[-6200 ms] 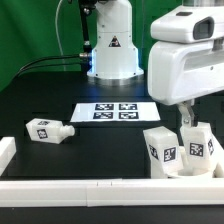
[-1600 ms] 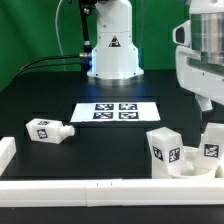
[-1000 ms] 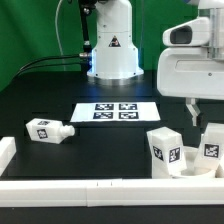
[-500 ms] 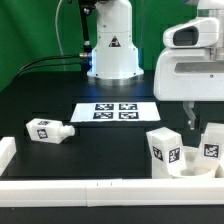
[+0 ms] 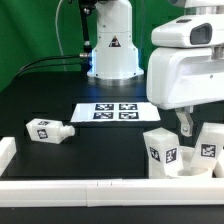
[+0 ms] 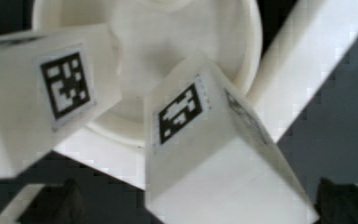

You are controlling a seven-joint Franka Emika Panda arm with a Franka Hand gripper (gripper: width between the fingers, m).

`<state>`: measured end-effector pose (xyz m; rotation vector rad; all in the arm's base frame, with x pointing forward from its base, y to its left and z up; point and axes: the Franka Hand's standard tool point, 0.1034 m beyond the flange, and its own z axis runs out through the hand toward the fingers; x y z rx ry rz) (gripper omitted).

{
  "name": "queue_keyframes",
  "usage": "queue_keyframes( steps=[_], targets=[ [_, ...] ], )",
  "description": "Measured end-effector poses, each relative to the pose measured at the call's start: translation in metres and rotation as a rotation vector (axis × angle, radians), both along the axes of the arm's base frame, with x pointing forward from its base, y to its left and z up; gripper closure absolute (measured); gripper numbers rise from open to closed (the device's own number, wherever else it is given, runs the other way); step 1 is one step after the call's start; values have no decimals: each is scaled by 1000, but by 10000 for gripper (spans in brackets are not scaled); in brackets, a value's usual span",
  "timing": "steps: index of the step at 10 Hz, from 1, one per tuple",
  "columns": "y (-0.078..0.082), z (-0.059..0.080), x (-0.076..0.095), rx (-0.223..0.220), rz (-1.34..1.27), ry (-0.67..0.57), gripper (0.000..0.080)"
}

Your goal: Assemble stool

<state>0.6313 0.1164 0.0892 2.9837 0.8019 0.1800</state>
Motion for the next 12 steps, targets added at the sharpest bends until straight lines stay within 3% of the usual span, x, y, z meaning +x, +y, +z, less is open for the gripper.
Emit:
queue_keyframes(
  steps=[1,4,8,11,12],
  targets=[
    [-1,0,0,-15,62,0,151],
    [-2,-3,-7,-140,432,45,151],
    [-9,0,-7,-171,637,102,151],
    [-11,-1,-7,-171,606,101,151],
    [-12,-1,-7,-170,604,102,277]
  ],
)
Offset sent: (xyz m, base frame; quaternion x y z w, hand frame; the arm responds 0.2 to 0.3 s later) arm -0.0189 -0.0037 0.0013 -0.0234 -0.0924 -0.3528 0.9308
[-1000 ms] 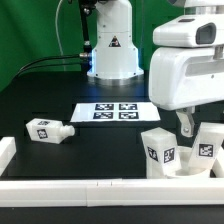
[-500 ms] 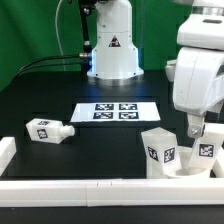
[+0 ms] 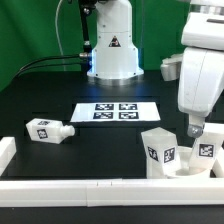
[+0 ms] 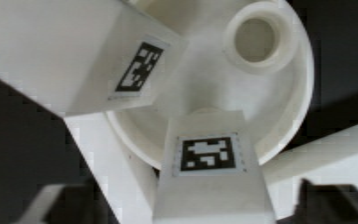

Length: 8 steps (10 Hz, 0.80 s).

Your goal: Assemble stool

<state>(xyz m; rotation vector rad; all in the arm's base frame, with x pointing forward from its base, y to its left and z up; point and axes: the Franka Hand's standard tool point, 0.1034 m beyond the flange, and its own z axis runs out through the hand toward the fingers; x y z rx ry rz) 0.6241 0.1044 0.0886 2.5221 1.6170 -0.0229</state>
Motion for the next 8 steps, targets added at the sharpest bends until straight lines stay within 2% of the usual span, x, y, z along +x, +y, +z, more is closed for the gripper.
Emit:
queue_keyframes(
  steps=[3,4,5,6,8],
  targets=[
    [-1,3,3,2,-3,-9,707],
    [-1,2,2,2,-3,-8,707],
    [-2,2,2,1,-4,-7,780],
    [-1,2,2,1,-12,-7,793],
    [10,3,-6,-29,-108,43,798]
  ],
)
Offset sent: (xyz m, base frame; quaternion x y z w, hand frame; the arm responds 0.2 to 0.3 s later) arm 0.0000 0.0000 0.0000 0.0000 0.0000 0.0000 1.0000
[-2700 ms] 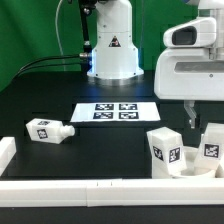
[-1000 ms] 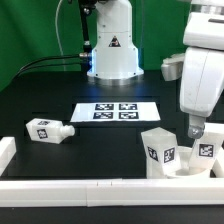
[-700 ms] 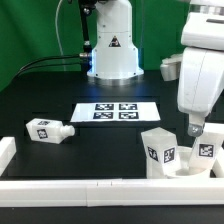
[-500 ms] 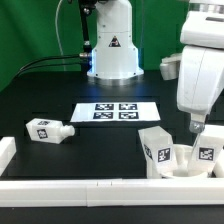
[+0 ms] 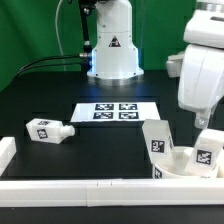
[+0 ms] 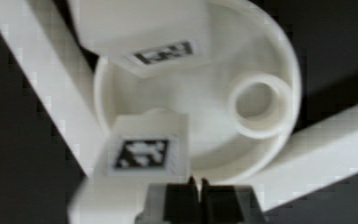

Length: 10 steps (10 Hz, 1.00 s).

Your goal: Assemble stool

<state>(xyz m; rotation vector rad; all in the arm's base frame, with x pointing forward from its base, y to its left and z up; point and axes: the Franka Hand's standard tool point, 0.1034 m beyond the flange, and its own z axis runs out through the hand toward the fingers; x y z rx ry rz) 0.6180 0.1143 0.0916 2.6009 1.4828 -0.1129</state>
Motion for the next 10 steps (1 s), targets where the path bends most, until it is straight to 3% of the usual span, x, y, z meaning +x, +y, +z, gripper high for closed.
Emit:
queue_keyframes(
  steps=[2,3,4,5,6,7,8,10],
  targets=[
    [9,9,1,-65,-97,130,798],
    [10,8,10,-53,-40,108,707],
    [8,7,7,-55,-58,111,564],
    [7,7,7,-55,-60,111,564],
    [6,7,9,-54,-55,110,375],
    [1,12,17,-45,-17,101,375],
    [-5,15,25,-42,-14,90,212],
    [-6,9,26,-43,-49,81,154]
  ],
)
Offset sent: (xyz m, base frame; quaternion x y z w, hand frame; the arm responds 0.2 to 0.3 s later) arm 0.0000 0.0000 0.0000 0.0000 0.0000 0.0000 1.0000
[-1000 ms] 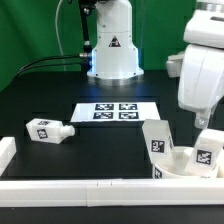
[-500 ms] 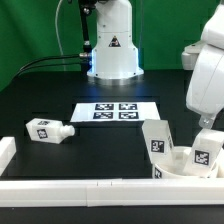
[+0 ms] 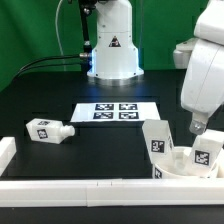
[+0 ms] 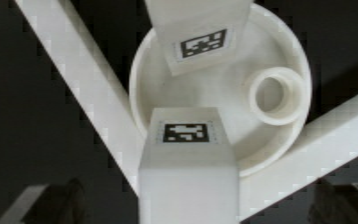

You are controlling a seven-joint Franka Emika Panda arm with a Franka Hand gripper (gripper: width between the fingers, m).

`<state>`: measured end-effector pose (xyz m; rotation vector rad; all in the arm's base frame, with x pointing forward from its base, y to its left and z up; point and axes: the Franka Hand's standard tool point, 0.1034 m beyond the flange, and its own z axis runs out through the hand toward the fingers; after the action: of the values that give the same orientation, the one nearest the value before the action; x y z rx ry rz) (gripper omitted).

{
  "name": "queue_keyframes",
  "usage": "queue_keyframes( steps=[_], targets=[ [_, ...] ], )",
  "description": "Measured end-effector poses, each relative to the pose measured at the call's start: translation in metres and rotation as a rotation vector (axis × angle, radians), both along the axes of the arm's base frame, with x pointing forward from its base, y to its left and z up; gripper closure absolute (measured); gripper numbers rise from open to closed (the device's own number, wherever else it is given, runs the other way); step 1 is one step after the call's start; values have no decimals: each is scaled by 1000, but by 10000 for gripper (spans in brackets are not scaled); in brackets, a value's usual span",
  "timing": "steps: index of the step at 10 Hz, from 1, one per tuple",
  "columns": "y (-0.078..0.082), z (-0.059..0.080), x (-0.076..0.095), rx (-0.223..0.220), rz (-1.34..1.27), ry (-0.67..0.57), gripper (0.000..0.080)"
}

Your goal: Assemble stool

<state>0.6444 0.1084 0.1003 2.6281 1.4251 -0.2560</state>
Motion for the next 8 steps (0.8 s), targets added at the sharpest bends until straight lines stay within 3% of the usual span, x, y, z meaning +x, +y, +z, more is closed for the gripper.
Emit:
queue_keyframes(
  steps=[3,6,8],
  targets=[
    [9,-16,-9,8,-77,-24,151],
    [1,-27,-5,13,-74,-39,151],
    [0,-27,-3,16,-77,-50,178]
  ],
)
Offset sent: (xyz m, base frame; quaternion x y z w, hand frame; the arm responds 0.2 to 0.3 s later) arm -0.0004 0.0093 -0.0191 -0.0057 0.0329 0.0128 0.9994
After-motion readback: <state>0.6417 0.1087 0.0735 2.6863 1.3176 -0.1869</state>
